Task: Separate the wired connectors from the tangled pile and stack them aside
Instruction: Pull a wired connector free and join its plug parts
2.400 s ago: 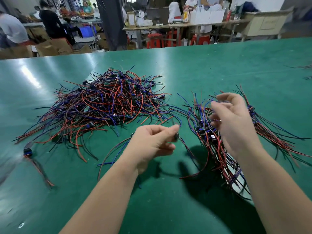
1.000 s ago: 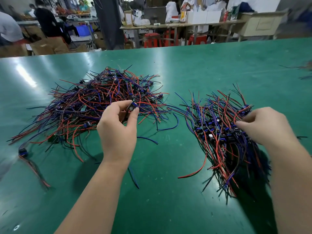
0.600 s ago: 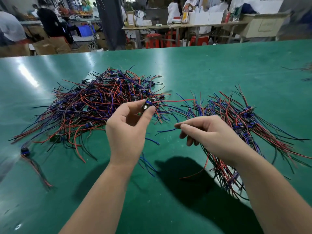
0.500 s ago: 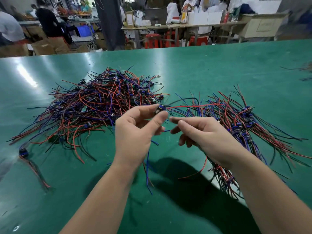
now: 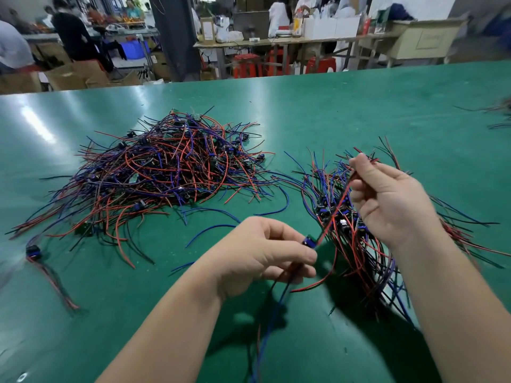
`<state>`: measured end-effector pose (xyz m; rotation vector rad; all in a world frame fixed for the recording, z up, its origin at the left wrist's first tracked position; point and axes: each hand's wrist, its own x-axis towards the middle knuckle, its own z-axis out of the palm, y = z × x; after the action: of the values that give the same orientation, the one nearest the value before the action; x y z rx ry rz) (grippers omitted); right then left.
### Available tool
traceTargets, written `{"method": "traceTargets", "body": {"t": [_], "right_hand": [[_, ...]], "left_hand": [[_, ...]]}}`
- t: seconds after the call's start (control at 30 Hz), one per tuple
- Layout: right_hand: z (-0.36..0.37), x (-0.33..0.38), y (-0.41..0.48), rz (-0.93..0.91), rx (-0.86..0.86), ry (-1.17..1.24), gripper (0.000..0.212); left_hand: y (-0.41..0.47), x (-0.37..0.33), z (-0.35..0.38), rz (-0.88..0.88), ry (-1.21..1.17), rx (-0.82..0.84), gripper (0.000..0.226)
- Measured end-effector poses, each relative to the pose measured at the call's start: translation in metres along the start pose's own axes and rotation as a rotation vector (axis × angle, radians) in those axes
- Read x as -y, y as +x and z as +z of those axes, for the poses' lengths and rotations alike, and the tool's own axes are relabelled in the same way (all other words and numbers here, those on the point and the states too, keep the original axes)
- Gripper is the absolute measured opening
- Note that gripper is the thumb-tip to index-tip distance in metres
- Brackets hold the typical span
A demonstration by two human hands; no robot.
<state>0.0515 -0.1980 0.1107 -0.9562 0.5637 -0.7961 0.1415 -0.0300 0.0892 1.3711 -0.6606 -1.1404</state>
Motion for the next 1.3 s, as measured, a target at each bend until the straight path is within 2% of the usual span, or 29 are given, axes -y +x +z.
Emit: {"method": "traceTargets", "body": {"t": [0.1, 0.2, 0.27, 0.33, 0.47, 0.57, 0.63, 0.7, 0.77, 0.87, 0.93, 1.07, 1.13, 1.2, 1.3], "right_hand": [[-0.004, -0.001, 0.003, 0.033, -0.024, 0.057, 0.017], [-0.001, -0.001, 0.004, 0.019, -0.026, 0.150, 0.022], [-0.003, 0.002, 0.007, 0.014, -0.041, 0.202, 0.014], [-0.006, 0.003, 0.009, 0.012, -0.039, 0.141, 0.013], [-0.003, -0.007, 0.005, 0.015, 0.102, -0.136, 0.031], [0.003, -0.016, -0.001, -0.013, 0.191, -0.276, 0.033], [0.008, -0.021, -0.007, 0.014, 0.336, -0.286, 0.030], [0.013, -0.025, -0.016, 0.051, 0.487, -0.262, 0.030], [0.019, -0.030, -0.022, 0.023, 0.542, -0.231, 0.030], [0.025, -0.035, -0.024, -0.005, 0.462, -0.147, 0.018], [0.025, -0.035, -0.022, 0.015, 0.395, -0.077, 0.010], [0.023, -0.029, -0.019, 0.116, 0.404, 0.059, 0.012], [0.021, -0.026, -0.017, 0.155, 0.422, 0.075, 0.014], [0.018, -0.024, -0.015, 0.182, 0.443, 0.082, 0.015], [0.014, -0.022, -0.013, 0.211, 0.473, 0.094, 0.013]], "left_hand": [[-0.002, 0.001, -0.001, -0.038, 0.032, 0.097, 0.021], [-0.002, 0.000, -0.005, -0.080, 0.019, 0.145, 0.039], [-0.001, -0.001, -0.008, -0.083, -0.015, 0.130, 0.032], [0.000, -0.001, -0.012, -0.033, -0.091, 0.104, 0.028], [0.003, -0.007, -0.014, 0.136, -0.403, 0.057, 0.021], [0.006, -0.010, -0.013, 0.188, -0.548, -0.044, 0.037], [0.008, -0.010, -0.011, 0.175, -0.607, -0.098, 0.047], [0.011, -0.007, -0.009, 0.149, -0.628, -0.158, 0.039], [0.013, -0.003, -0.006, 0.112, -0.604, -0.218, 0.036], [0.016, 0.004, 0.000, 0.087, -0.537, -0.242, 0.038], [0.016, 0.007, 0.004, 0.110, -0.510, -0.191, 0.028], [0.013, 0.011, 0.010, 0.165, -0.442, -0.008, 0.016], [0.014, 0.011, 0.010, 0.167, -0.488, 0.021, 0.018], [0.014, 0.006, 0.008, 0.124, -0.574, 0.034, 0.010], [0.014, 0.001, 0.001, 0.074, -0.630, 0.012, 0.037]]}}
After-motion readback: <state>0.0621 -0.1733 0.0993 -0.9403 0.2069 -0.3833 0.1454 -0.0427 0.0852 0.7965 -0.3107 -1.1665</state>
